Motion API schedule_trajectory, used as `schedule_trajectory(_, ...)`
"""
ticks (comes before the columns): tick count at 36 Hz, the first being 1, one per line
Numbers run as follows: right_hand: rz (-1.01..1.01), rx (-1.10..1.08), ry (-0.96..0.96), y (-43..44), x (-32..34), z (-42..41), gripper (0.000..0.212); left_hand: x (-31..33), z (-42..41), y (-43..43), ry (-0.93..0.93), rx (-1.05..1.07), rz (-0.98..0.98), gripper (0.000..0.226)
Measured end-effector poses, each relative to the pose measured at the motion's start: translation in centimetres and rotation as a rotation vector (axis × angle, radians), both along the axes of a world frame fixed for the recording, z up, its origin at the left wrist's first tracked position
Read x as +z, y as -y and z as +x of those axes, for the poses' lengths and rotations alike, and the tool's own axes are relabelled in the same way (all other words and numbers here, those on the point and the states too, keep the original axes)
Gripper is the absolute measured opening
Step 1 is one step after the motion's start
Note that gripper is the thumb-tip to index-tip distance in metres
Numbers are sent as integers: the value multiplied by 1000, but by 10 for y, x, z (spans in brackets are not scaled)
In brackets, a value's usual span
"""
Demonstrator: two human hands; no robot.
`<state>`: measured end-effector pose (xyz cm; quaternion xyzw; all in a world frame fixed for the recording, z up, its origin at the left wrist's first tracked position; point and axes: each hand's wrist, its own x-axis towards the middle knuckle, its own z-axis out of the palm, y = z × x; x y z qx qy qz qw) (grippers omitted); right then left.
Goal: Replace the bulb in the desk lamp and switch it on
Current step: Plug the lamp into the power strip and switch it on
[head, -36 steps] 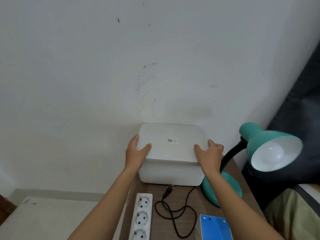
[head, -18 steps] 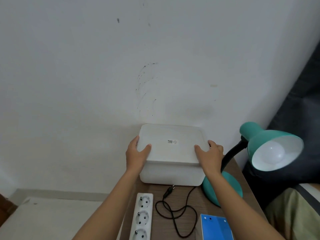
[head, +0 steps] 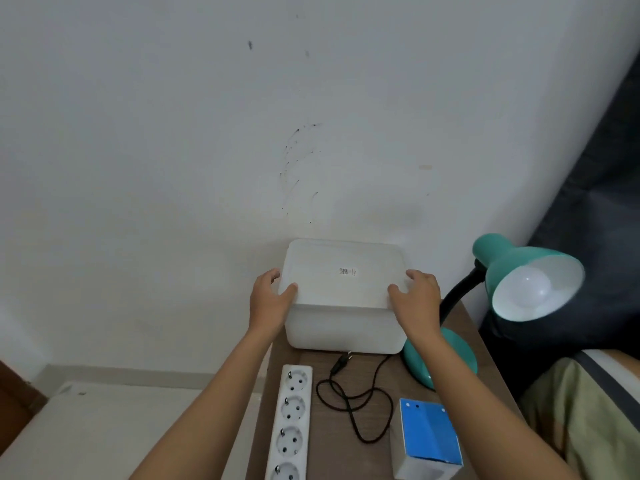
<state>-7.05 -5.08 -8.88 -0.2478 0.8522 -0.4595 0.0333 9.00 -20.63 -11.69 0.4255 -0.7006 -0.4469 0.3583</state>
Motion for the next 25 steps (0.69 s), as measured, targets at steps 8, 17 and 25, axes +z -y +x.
schedule_trajectory(8,-231,99,-10,-7,-19,75,20,-29,52,-36,10,-21,27,42)
schedule_trajectory(17,103,92,289,6,-96,116,22,-76,89,-64,223,-301,164,71)
schedule_trajectory(25,242,57,292,15,-114,112,23,-90,92,-77,374,-472,156,94)
